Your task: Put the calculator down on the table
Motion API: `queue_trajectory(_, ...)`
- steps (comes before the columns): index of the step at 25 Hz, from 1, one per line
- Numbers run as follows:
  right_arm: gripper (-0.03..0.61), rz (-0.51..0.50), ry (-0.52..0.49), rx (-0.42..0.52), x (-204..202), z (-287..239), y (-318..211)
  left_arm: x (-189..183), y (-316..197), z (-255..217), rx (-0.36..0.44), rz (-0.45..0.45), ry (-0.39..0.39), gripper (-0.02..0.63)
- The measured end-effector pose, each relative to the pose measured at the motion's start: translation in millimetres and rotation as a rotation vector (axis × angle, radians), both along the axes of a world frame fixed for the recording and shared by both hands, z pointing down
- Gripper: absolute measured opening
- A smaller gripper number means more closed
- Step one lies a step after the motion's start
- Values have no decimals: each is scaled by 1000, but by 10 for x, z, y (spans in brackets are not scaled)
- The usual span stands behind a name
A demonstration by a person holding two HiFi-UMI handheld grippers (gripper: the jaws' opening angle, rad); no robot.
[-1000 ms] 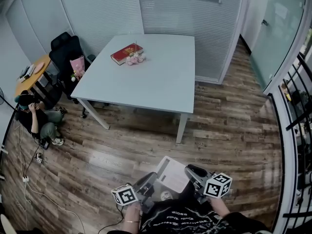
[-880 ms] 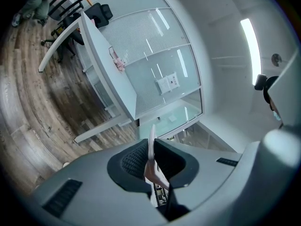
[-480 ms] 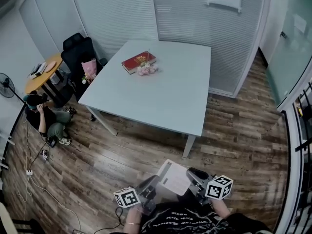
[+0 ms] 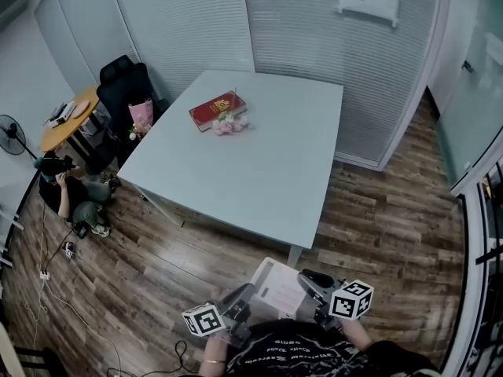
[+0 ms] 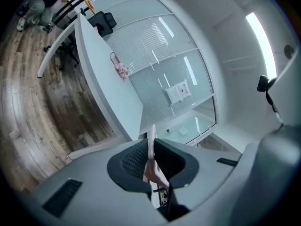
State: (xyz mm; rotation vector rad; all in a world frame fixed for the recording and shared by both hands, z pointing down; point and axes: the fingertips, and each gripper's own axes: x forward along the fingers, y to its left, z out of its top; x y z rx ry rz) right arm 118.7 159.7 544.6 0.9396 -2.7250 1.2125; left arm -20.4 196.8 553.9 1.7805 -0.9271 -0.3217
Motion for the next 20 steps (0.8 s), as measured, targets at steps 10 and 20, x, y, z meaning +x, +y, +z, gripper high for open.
queue_trajectory(10,93,12,-1,-3,169,67,-424,203,-463,-29,35,1,3,55)
queue_trajectory(20,92,74,9,-2,3,96,-937,0,-1002,134,11,20,28,55)
